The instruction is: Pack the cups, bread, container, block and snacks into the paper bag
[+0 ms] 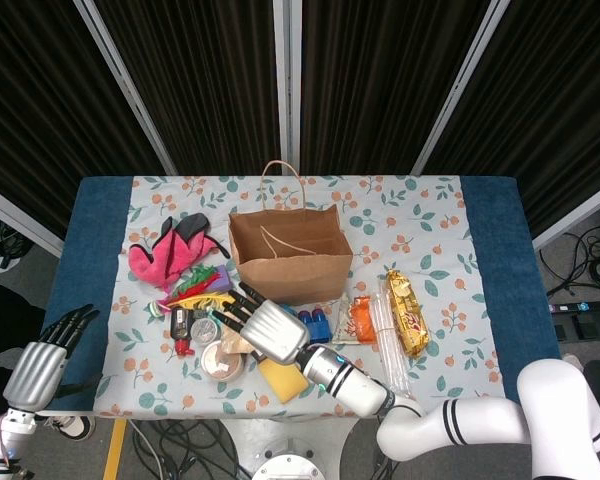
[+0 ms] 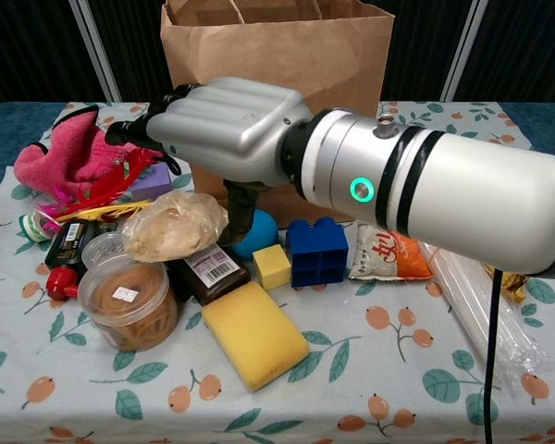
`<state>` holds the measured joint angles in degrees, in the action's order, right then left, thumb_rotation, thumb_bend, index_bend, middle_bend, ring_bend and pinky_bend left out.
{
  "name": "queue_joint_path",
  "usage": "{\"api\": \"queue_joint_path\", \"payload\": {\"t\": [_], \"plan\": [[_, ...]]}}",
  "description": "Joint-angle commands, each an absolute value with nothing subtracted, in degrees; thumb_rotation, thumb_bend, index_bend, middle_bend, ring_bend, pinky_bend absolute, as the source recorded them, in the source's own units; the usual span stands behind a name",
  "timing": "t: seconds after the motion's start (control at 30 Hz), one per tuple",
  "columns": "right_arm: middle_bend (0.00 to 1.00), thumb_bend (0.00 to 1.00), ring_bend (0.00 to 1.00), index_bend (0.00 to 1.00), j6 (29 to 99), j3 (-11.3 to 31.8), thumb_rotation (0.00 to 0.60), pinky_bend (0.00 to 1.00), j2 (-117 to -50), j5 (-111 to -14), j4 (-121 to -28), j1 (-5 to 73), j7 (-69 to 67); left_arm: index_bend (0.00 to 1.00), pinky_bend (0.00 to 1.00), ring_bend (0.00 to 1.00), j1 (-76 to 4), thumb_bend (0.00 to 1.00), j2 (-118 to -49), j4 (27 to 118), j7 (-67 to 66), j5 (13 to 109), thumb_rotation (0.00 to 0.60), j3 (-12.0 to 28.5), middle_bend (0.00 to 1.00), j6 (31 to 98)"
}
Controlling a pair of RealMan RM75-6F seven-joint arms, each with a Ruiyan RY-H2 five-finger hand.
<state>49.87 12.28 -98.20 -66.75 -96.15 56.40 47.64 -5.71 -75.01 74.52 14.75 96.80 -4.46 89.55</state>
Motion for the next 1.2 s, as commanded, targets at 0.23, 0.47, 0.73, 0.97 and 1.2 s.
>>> {"api": "queue_joint_path", "payload": {"t": [0.23, 0.47, 0.73, 0.97, 1.2], "plan": [[0.14, 0.0, 0.0, 0.08, 50.4, 11.1, 0.6, 0.02, -101.5, -64.6, -92.0, 58.2, 47.6, 0.14, 0.24, 0.13, -5.9, 0.19, -75.7, 73.2, 16.2, 96.5, 0.6, -4.3, 0.17, 89.3], [0.25, 0.07, 0.14, 0.27, 51.9, 10.4, 0.6, 0.17, -105.1, -66.3, -87.9, 58.6, 45.5, 0.14, 0.24, 0.13, -6.0, 0.19, -75.8, 72.5, 17.1, 96.3, 0.6, -4.1, 0.17, 89.2], [0.41, 0.17, 0.31, 0.48, 55.8, 10.0, 0.6, 0.34, -108.1, -70.9, -84.6, 58.1, 42.5, 0.14, 0.24, 0.13, -5.9, 0.19, -75.9, 72.2, 17.4, 96.3, 0.6, -4.1, 0.17, 89.4], [0.53, 0.22, 0.44, 0.64, 60.2, 10.2, 0.6, 0.47, -106.9, -77.8, -87.1, 56.9, 38.1, 0.14, 0.24, 0.13, -5.9, 0.19, -75.8, 72.5, 17.0, 96.7, 0.6, -4.4, 0.18, 89.6], [0.58, 0.26, 0.49, 0.71, 64.2, 11.7, 0.6, 0.53, -103.6, -84.4, -92.4, 56.6, 37.3, 0.14, 0.24, 0.13, -5.6, 0.19, -75.4, 73.5, 16.2, 97.1, 0.6, -4.5, 0.17, 90.2]]}}
